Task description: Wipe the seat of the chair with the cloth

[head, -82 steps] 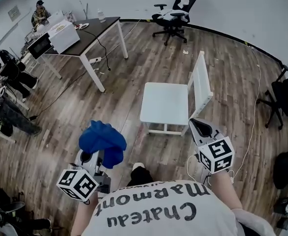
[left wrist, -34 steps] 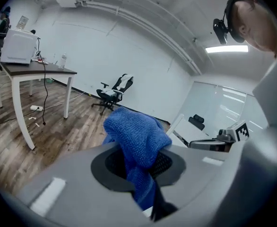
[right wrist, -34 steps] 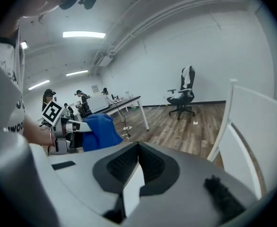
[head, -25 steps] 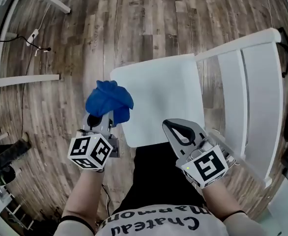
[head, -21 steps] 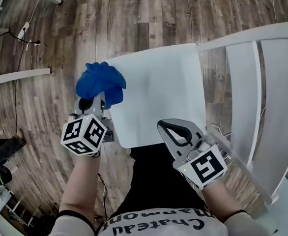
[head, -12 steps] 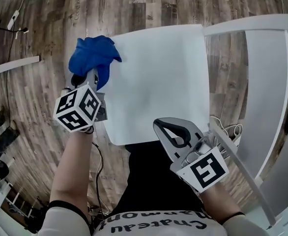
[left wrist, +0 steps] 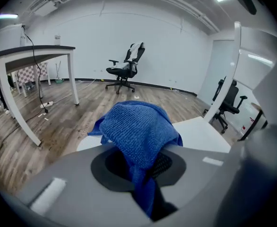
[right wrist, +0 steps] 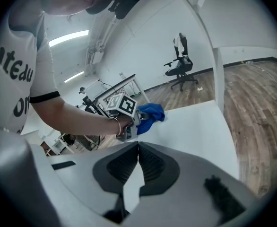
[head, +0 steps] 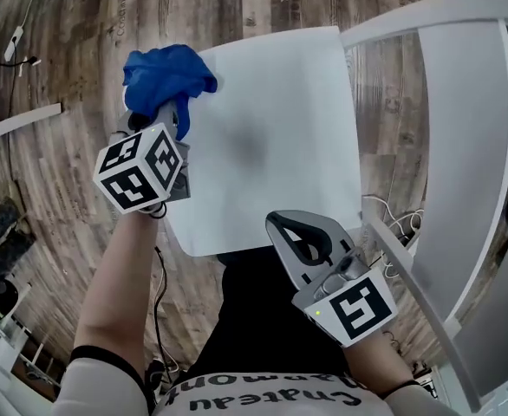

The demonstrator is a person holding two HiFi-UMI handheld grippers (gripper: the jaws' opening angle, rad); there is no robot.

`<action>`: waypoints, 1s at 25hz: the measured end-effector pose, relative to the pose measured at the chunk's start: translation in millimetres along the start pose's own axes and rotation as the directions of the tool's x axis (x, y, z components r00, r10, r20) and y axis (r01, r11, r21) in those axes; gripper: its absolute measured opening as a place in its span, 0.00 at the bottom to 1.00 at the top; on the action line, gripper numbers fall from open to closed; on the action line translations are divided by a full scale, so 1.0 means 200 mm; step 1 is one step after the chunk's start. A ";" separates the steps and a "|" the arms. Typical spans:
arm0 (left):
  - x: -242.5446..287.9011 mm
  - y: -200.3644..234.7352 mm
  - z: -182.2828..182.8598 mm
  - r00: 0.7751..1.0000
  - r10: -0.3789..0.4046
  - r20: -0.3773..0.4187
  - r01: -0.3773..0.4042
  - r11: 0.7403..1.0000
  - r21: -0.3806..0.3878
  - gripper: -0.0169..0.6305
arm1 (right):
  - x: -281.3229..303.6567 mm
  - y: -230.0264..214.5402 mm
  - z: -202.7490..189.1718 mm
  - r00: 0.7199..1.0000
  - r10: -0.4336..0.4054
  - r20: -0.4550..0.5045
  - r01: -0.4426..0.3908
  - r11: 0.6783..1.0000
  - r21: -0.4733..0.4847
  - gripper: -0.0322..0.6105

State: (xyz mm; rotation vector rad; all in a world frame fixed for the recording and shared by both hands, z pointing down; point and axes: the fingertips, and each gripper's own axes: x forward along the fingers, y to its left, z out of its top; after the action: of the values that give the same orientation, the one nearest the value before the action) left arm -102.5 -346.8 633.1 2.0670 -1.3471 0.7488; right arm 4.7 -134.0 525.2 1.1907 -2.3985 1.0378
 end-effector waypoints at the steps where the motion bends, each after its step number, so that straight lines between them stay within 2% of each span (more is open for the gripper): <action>1: 0.02 -0.06 0.01 1.000 -0.029 -0.001 0.029 1.000 -0.008 0.13 | -0.01 0.00 -0.01 1.000 -0.002 0.005 0.002 1.000 0.010 0.07; 4: 0.09 -0.26 0.02 0.997 -0.082 0.001 0.082 0.997 -0.004 0.13 | -0.05 0.00 -0.03 1.000 -0.001 0.022 0.000 0.999 0.042 0.07; 8: 0.15 -0.51 0.03 0.994 -0.110 -0.001 0.109 0.989 0.097 0.13 | -0.08 0.04 -0.06 0.999 0.020 0.034 -0.023 0.997 0.078 0.07; 12: 0.21 -0.76 0.05 0.983 -0.181 -0.024 0.183 0.974 0.131 0.13 | -0.14 0.09 -0.08 0.999 0.035 0.034 -0.039 0.992 0.116 0.07; 17: 0.25 -1.03 0.02 0.966 -0.254 -0.056 0.258 0.961 0.095 0.13 | -0.17 0.13 -0.12 0.998 0.052 0.028 -0.055 0.990 0.127 0.07; 20: 0.24 -1.17 -0.01 0.931 -0.347 -0.111 0.355 0.932 0.072 0.13 | -0.15 0.17 -0.12 0.997 0.068 0.029 -0.071 0.989 0.128 0.07; 22: 0.20 -1.19 -0.02 0.913 -0.388 -0.124 0.396 0.917 0.047 0.13 | -0.14 0.20 -0.12 0.996 0.085 0.017 -0.087 0.989 0.118 0.07; 25: 0.09 -1.05 0.02 0.929 -0.369 -0.033 0.369 0.929 0.026 0.13 | -0.12 0.22 -0.12 0.995 0.101 -0.006 -0.100 0.989 0.107 0.07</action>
State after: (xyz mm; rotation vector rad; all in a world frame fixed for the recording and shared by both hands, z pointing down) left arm 99.0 -288.9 612.8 2.2367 -0.8936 0.6309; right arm -16.8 -84.9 508.4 1.1042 -2.4439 1.2140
